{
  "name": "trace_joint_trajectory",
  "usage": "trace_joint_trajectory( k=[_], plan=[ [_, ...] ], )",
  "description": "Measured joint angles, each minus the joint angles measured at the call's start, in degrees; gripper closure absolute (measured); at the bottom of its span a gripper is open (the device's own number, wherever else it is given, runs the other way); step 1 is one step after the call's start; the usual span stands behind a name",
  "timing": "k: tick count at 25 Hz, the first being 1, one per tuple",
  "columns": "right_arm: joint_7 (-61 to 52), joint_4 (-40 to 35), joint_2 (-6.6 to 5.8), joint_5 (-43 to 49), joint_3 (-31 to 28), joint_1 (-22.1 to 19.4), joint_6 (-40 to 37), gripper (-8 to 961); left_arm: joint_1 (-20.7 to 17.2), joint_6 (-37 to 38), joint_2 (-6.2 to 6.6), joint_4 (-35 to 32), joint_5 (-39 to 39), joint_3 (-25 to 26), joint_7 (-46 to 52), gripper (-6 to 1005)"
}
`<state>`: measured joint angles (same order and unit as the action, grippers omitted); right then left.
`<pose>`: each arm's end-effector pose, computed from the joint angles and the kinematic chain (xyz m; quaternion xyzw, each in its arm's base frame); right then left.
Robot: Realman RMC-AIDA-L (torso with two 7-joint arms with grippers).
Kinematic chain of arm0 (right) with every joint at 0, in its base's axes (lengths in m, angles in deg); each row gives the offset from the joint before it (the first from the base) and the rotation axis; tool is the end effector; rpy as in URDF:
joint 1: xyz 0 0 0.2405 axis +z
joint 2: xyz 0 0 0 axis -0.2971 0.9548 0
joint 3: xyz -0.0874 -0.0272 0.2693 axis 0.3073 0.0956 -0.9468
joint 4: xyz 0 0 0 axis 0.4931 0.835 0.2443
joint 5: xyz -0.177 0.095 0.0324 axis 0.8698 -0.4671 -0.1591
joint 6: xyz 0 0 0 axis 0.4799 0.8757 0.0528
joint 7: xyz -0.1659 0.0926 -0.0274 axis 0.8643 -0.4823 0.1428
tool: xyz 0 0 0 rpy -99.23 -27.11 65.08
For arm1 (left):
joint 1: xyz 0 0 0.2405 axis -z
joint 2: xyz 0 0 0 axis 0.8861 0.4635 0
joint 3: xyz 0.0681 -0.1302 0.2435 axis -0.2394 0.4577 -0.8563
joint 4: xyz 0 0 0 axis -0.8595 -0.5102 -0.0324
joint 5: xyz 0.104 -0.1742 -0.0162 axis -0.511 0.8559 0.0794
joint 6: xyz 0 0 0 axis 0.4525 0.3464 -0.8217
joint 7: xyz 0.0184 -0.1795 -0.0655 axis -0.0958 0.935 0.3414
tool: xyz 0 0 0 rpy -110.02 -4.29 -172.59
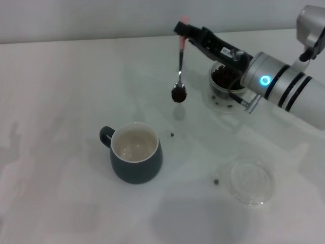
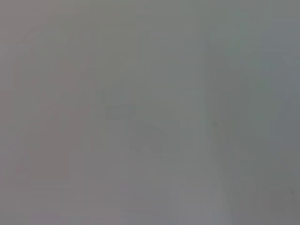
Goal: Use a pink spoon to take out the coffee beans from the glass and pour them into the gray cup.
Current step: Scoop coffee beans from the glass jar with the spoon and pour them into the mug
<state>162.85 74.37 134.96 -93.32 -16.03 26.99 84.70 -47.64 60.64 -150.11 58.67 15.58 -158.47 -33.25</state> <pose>0.2317 0.4365 -0.0831 -0.6707 0.5385 0.4747 0.1867 -0.3532 0.2969 -0.0060 -0.6901 -0.1150 -0.2965 0.6501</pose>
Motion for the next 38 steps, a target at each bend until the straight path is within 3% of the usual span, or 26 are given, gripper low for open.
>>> trace_joint_trajectory(
  k=[16, 19, 22, 29, 38],
  plan=[
    [2.43, 9.12, 0.0, 6.53, -2.1, 5.56, -0.54, 755, -1.31, -0.02, 0.01, 0.0, -0.01, 0.0, 0.0, 557],
    [3.61, 9.96, 0.0, 10.82, -5.92, 6.03, -1.1, 754, -1.57, -0.04, 0.01, 0.0, -0.01, 0.0, -0.02, 556],
    [6.19, 10.9, 0.0, 21.45, -15.42, 6.15, -3.29, 753, -1.68, -0.06, 0.03, 0.0, -0.01, 0.0, -0.07, 555],
    [12.1, 11.24, 0.0, 35.37, -27.01, 5.73, -6.24, 750, -1.37, -0.06, 0.06, 0.6, 0.17, -0.01, -0.07, 556],
    [24.7, 11.23, 0.0, 39.85, -31.16, 4.26, -4.69, 747, -0.91, -1.1, 0.12, 0.71, 0.96, 0.0, -0.04, 555]
  ],
)
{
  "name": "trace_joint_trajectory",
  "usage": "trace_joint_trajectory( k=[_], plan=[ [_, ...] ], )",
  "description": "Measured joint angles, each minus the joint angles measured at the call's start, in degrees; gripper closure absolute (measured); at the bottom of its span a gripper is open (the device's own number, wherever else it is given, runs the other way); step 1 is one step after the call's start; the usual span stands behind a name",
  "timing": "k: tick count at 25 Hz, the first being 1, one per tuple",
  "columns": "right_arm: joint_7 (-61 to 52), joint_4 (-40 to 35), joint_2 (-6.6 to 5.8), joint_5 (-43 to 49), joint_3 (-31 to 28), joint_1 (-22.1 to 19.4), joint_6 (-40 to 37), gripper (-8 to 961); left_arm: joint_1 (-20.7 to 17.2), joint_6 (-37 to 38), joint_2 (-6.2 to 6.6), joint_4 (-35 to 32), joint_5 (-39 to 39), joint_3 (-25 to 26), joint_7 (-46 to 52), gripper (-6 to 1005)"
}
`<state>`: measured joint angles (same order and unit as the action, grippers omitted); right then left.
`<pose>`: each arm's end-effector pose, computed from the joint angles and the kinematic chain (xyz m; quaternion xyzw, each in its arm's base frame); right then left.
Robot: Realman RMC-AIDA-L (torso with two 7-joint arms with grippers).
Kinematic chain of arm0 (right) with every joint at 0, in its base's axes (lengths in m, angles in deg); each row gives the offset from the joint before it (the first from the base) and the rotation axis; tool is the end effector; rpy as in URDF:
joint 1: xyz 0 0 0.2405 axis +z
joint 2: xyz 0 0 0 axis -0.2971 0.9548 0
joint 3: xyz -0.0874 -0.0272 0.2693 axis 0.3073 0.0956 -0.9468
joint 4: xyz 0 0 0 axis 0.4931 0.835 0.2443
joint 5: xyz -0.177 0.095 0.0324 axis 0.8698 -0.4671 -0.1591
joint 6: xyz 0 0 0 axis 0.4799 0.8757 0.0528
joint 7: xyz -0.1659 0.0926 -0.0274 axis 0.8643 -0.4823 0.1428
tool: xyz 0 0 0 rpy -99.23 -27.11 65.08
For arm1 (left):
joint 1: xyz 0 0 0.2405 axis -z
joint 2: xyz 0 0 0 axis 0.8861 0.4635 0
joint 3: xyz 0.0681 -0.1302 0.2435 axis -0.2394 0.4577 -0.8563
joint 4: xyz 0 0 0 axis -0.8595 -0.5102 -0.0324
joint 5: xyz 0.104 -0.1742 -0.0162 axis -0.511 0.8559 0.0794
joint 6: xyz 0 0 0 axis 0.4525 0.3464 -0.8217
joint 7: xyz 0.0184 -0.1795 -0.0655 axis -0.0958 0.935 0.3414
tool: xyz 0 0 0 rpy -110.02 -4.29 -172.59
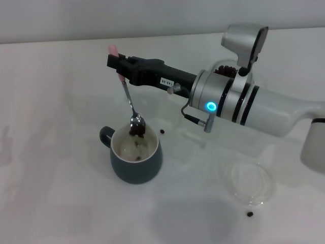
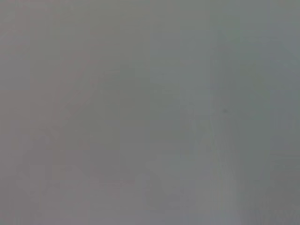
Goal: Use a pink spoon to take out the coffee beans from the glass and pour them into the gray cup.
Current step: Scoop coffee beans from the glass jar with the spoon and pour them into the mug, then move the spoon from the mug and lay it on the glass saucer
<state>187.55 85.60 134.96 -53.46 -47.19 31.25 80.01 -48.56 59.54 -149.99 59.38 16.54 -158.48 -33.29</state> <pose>0.1628 0.4076 -0.1445 -0.8177 0.3755 0.4075 0.1561 -0.3652 0.2921 -0.0028 -0.6877 -0.1255 -0.2778 0.6589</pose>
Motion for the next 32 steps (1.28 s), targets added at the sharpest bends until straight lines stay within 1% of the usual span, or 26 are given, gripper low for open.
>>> trace_joint_trajectory(
  k=[5, 10, 13, 16, 19, 23, 32],
  plan=[
    [9.36, 1.75, 0.0, 1.24, -0.04, -0.78, 2.2, 746, 0.32, -0.24, -0.03, 0.53, 0.0, 0.0, 0.02, 555],
    [12.58, 2.81, 0.0, 1.49, -0.28, -0.79, 2.25, 744, 0.46, -0.27, -0.03, 0.62, -0.01, 0.0, 0.01, 555],
    [12.29, 2.97, 0.0, 1.53, -1.06, -1.22, 3.11, 743, 0.5, -0.28, -0.03, 0.62, -0.01, 0.0, 0.0, 555],
    [9.11, 3.05, -0.08, 1.61, -1.99, -1.91, 4.48, 742, 0.49, -0.28, -0.03, 0.62, -0.01, 0.0, 0.0, 555],
    [3.08, 2.51, -0.43, 1.63, -2.44, -2.27, 4.44, 741, 0.5, -0.28, -0.03, 0.61, -0.01, 0.0, -0.02, 556],
    [-3.9, 0.31, -0.75, 1.63, -2.42, -3.29, 5.48, 740, 0.5, -0.28, -0.03, 0.61, -0.01, 0.0, -0.04, 556],
    [-17.21, -10.87, -0.88, 1.63, -1.49, -9.5, 13.57, 737, 0.66, -0.27, -0.02, 0.61, 0.03, 0.01, -0.06, 556]
  ],
)
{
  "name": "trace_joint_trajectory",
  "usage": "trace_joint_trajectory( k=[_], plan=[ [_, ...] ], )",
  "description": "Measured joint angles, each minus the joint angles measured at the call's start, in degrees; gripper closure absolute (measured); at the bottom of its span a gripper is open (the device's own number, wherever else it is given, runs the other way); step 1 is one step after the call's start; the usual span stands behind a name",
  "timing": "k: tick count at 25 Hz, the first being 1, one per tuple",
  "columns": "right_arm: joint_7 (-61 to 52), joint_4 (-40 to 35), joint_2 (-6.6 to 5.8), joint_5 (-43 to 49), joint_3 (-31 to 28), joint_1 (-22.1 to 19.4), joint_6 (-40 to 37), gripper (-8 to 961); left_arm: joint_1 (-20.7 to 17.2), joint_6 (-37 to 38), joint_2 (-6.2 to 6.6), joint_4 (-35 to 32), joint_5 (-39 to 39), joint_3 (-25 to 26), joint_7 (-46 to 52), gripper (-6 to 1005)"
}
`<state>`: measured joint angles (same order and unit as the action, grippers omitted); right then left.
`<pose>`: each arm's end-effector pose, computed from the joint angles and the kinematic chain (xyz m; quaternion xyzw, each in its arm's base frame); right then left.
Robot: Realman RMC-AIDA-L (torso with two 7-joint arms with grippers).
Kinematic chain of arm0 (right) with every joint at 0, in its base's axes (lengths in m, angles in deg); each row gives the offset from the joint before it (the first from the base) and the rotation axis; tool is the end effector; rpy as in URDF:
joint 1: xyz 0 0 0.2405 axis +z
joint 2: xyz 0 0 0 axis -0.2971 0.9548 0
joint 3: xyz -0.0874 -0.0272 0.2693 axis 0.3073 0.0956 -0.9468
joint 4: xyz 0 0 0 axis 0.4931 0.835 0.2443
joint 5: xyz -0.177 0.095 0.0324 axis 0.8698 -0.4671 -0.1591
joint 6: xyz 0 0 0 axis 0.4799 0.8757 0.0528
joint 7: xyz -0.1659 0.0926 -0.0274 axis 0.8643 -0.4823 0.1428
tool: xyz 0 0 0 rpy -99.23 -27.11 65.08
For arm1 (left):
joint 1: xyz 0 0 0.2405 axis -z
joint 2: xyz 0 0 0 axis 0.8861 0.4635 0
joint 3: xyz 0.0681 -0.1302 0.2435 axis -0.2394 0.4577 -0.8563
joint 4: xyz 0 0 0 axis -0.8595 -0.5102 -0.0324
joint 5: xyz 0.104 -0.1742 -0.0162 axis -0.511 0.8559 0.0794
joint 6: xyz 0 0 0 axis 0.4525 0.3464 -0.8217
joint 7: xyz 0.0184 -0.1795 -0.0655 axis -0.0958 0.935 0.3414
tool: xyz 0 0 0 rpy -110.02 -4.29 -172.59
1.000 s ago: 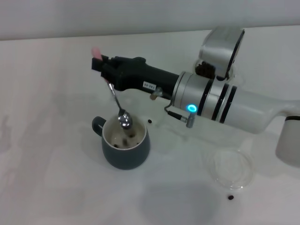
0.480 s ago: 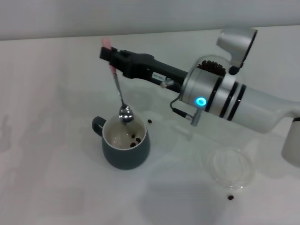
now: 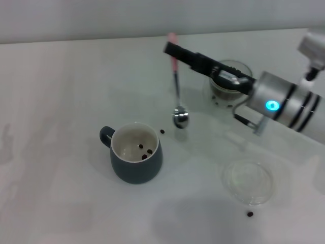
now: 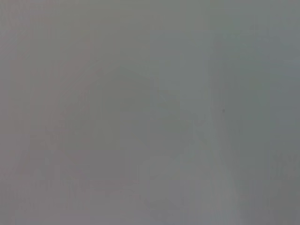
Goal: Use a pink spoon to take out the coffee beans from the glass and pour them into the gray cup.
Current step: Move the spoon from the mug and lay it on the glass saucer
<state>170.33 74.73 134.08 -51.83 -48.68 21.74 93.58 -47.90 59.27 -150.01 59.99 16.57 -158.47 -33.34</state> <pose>0.2249 0.3944 -0.0865 -0.7399 0.4550 0.4737 0.1455 -0.3643 0.2962 -0.0019 -0.6898 -0.1205 -0.2753 0.6587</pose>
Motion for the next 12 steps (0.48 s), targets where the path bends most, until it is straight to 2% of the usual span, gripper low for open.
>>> trace_joint_trajectory(
  k=[6, 12],
  plan=[
    [-4.59, -5.86, -0.08, -0.06, 0.15, -5.65, 3.79, 734, 0.31, 0.14, -0.08, 0.0, 1.05, -0.01, 0.03, 555],
    [-4.98, -7.56, -0.36, -0.33, 0.07, -9.57, 5.5, 732, 0.55, 0.12, 0.0, 0.0, 2.25, -0.01, 0.04, 555]
  ],
)
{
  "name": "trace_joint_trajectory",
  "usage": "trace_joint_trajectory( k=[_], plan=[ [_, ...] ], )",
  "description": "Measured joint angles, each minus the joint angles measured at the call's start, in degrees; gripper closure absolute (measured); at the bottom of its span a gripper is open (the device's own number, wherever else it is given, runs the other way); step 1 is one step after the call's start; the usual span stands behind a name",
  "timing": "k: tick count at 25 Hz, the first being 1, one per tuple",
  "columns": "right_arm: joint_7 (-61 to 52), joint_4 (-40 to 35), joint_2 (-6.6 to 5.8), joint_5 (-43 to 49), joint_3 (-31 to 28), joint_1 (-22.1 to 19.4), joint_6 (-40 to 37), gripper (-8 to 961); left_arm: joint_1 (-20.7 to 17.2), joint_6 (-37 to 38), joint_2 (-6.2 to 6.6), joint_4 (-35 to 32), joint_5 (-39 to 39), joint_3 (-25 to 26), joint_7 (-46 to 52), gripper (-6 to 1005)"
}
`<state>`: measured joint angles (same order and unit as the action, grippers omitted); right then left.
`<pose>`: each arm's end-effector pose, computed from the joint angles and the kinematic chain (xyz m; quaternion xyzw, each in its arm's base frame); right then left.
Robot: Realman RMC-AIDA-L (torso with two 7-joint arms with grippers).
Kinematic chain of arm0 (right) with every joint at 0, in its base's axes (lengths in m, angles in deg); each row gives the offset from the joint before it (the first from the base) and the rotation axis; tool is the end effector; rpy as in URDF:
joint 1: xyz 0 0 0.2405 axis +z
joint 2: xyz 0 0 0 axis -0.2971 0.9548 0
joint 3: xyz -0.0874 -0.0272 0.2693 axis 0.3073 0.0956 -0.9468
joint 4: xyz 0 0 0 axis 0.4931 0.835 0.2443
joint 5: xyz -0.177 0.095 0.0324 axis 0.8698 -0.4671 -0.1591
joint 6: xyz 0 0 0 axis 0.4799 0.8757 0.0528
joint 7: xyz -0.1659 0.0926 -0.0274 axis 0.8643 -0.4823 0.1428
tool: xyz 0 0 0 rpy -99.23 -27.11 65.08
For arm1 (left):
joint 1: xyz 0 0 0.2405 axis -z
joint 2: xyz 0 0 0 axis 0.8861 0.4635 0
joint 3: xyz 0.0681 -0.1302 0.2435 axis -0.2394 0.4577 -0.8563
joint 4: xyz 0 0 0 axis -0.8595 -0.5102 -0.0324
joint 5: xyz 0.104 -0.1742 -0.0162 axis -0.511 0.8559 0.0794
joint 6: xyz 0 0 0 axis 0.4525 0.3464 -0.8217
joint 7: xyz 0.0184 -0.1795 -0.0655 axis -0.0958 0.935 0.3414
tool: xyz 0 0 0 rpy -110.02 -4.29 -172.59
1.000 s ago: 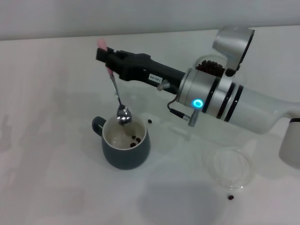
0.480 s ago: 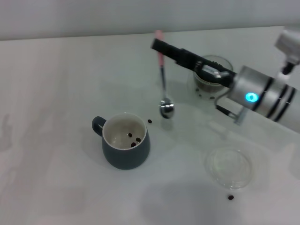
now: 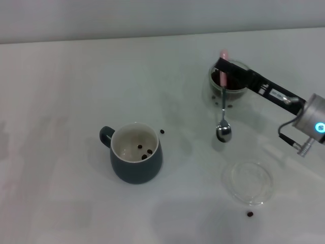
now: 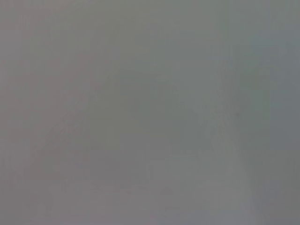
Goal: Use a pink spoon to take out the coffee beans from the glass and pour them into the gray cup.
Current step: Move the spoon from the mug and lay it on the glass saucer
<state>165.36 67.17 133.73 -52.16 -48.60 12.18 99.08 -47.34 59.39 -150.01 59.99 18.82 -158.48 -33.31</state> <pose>0.2943 0.3601 -0.0535 -0.7023 0.4938 0.4756 0.1915 -0.3650 0.3004 0.0047 -0.6769 -0.1224 -0.2776 0.6706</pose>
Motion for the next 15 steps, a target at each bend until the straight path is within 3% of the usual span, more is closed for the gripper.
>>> trace_joint_trajectory(
  k=[15],
  plan=[
    [1.33, -4.17, -0.01, 0.07, 0.11, -6.16, 3.77, 727, 1.22, -0.1, -0.01, 0.07, 0.73, 0.0, -0.13, 555]
  ],
)
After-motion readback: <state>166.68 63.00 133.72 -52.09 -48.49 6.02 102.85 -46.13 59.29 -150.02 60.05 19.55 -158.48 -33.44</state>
